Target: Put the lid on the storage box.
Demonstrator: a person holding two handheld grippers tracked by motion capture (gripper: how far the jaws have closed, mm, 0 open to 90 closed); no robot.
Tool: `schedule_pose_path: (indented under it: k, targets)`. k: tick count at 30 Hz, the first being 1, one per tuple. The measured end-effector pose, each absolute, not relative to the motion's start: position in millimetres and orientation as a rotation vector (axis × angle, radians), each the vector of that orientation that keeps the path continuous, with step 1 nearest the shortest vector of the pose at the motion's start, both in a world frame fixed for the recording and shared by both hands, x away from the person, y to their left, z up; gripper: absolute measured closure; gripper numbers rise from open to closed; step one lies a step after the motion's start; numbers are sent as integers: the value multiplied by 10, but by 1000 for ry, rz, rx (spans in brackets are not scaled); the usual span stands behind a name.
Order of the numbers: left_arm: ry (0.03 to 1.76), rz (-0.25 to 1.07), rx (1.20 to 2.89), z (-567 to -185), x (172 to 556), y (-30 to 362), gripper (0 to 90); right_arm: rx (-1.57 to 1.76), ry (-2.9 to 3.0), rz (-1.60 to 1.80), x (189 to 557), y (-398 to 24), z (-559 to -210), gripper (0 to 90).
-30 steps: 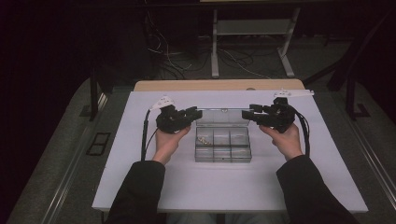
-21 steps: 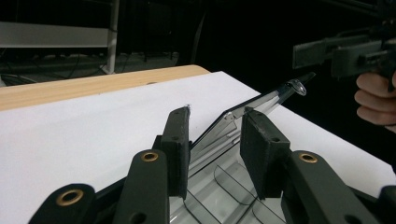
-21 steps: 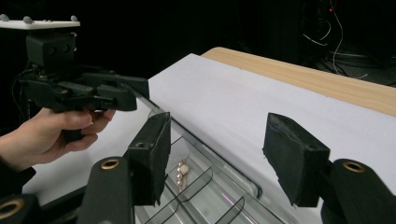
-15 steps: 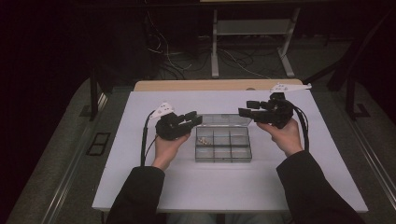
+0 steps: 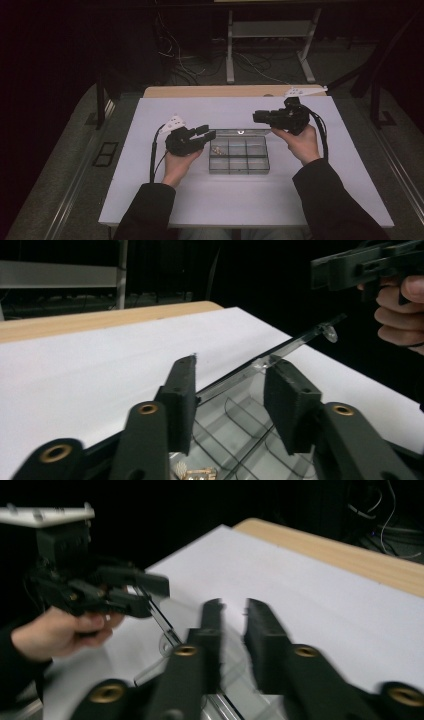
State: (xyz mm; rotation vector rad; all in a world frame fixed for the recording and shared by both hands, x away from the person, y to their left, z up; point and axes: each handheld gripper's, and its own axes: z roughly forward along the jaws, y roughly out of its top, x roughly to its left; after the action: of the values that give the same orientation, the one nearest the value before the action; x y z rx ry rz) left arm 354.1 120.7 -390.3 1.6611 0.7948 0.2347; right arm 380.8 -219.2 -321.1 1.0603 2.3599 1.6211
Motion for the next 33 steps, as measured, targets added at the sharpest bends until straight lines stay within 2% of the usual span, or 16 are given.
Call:
schedule_pose_path:
  k: [3,9,33]
  targets:
    - [821,228,1663,-3925,3523,1211,466,1029,2400,1541,3770,-2150,-3243,891]
    - [871,226,1659,-3943,3492,1226,367,1040,2440,1449,3718,-2117,-3346,893]
    - [887,179,1753,-4117,3330,1249,335,1072,2472,1509,3515,-2169,-3672,892]
